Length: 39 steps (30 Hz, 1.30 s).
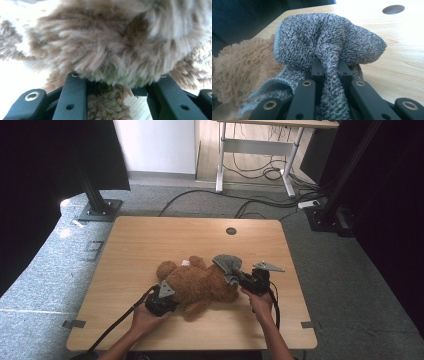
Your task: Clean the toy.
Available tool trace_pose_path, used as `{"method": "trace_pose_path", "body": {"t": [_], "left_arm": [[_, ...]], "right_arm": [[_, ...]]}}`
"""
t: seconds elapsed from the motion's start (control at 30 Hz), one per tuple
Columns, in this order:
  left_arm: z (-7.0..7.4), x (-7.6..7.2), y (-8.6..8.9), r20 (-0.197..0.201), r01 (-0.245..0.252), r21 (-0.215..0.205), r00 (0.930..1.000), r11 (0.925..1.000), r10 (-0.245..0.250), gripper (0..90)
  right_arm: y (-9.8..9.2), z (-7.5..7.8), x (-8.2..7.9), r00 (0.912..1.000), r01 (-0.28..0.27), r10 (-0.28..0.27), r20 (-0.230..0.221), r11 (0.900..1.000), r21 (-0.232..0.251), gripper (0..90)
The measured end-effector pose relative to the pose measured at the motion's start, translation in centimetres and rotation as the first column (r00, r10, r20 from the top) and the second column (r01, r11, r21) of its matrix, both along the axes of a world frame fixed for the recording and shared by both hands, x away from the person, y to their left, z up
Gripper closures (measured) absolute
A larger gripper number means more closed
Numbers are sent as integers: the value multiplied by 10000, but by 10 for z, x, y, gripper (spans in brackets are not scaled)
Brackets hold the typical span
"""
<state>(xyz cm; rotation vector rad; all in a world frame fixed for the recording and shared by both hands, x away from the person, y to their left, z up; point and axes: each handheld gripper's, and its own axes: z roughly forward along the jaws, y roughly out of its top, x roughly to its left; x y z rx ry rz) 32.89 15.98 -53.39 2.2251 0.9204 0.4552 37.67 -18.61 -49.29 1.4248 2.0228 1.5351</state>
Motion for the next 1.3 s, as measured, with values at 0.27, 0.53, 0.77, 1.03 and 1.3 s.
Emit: {"method": "trace_pose_path", "body": {"t": [0.27, 0.53, 0.77, 1.03, 1.3], "left_arm": [[-1, -1, -1, 24, 1, 62, 10000, 10000, -1, 628], [0, 0, 0, -9, 30, 34, 10000, 10000, -30, 628], [0, 0, 2, -90, -3, -210, 10000, 9998, 1, 627], [5, -2, 5, -140, 202, -381, 9997, 9991, -207, 609], [30, -9, 22, -506, 738, -1251, 9955, 9894, -806, 550]], "right_arm": [[7, 23, 15, 9997, 0, 6, 245, 9997, -261, 801], [66, 48, 49, 9949, -948, 971, 257, 9923, -791, 800], [95, 32, 60, 9887, -1446, 1369, -602, 9779, -1509, 800], [78, 18, 40, 9912, -1307, 1272, -363, 9840, -1211, 803], [68, 9, 17, 9929, -1172, 1185, 53, 9870, -1096, 807]]}}
